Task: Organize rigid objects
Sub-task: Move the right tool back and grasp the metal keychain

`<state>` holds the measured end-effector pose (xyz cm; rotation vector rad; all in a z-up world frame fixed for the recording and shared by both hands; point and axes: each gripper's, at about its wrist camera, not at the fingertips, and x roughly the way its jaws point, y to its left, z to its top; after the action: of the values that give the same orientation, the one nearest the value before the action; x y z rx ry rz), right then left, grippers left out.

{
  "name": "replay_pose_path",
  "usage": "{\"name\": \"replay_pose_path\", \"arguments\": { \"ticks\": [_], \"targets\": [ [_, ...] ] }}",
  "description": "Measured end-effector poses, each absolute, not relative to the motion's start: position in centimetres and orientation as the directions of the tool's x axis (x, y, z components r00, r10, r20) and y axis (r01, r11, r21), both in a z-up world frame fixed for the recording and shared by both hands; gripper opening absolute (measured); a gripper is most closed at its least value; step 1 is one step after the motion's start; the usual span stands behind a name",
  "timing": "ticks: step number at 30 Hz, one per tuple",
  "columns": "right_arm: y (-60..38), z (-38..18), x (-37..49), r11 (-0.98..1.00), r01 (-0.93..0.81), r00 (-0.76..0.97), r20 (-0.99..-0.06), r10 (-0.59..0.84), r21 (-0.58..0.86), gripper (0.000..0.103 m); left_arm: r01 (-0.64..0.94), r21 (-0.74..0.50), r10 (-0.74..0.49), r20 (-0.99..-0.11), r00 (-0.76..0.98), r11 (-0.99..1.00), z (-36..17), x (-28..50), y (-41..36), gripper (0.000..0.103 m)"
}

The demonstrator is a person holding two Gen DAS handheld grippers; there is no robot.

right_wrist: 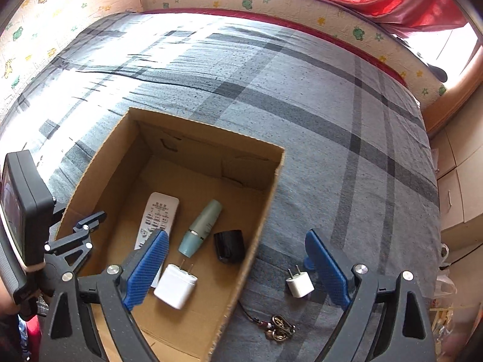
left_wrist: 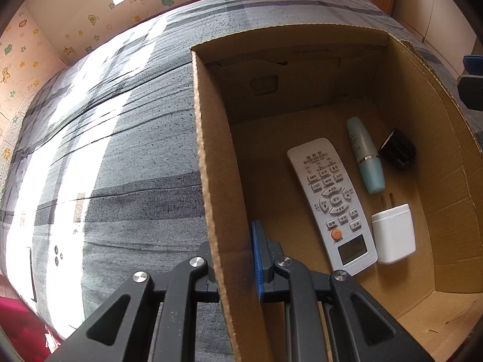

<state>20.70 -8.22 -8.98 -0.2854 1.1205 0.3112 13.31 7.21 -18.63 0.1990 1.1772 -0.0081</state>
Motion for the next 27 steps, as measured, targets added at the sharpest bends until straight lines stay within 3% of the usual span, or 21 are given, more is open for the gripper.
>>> {"name": "replay_pose_path", "arguments": {
  "ticks": [13, 27],
  "targets": [
    [-16.8, -9.2, 17.1, 0.975, -0.208, 0.430, -0.902, 0.023, -0.075, 0.094, 0.111, 0.157, 0.102, -0.915, 0.390, 0.981, -18.7, 13.1, 7.2, 0.015],
    [-20.8, -13.6, 14.6, 0.990, -0.124, 0.378, -0.926, -0.014, -0.066, 0.094, 0.110, 0.158, 0.104, -0.917, 0.385, 0.981, -18.6, 13.2, 7.2, 0.015]
  ]
}}
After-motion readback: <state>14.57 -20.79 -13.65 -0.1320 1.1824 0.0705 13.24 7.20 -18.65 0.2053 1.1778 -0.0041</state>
